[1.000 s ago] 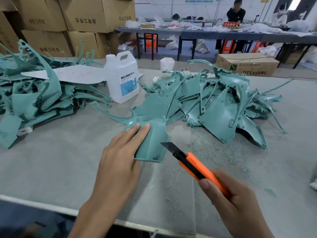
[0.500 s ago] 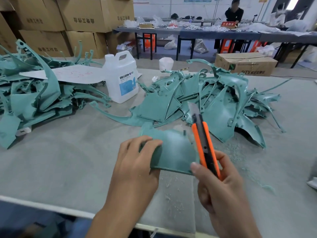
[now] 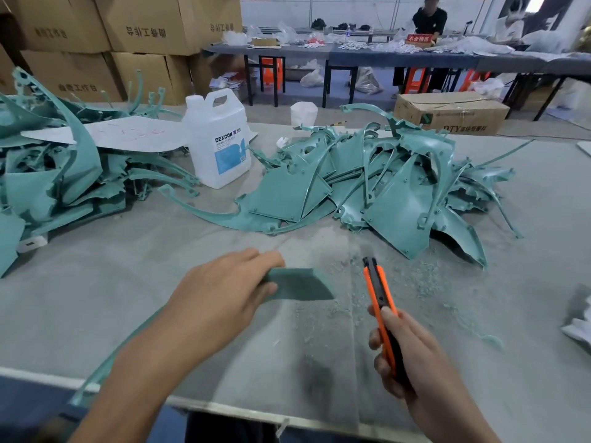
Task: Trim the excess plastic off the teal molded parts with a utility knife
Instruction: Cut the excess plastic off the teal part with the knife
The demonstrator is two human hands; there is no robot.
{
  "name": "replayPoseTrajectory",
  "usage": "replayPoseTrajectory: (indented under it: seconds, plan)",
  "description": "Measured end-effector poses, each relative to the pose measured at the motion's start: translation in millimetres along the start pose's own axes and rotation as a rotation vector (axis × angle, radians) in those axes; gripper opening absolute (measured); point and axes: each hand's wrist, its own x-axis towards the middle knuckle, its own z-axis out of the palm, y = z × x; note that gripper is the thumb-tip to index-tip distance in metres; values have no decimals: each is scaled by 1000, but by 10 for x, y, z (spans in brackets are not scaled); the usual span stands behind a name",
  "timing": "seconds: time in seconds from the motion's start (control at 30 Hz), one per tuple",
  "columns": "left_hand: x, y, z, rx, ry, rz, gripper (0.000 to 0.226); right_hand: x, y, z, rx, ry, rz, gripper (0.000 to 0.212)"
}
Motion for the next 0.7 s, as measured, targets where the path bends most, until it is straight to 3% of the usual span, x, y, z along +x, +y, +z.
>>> replayPoseTrajectory:
  seconds: [0.13, 0.3, 0.5, 0.7]
  plan:
    - [283, -109, 137, 56, -236, -35, 11, -4, 255, -132, -354, -65, -64, 17]
    - [429, -176, 215, 112, -296, -69, 23, 24, 307, -187, -624, -103, -163, 15]
    - [418, -89, 235, 154, -282, -70, 24, 36, 285, -150, -696, -136, -259, 20]
    - [409, -56, 216, 155, -299, -73, 23, -141, -12, -32, -441, -169, -308, 25]
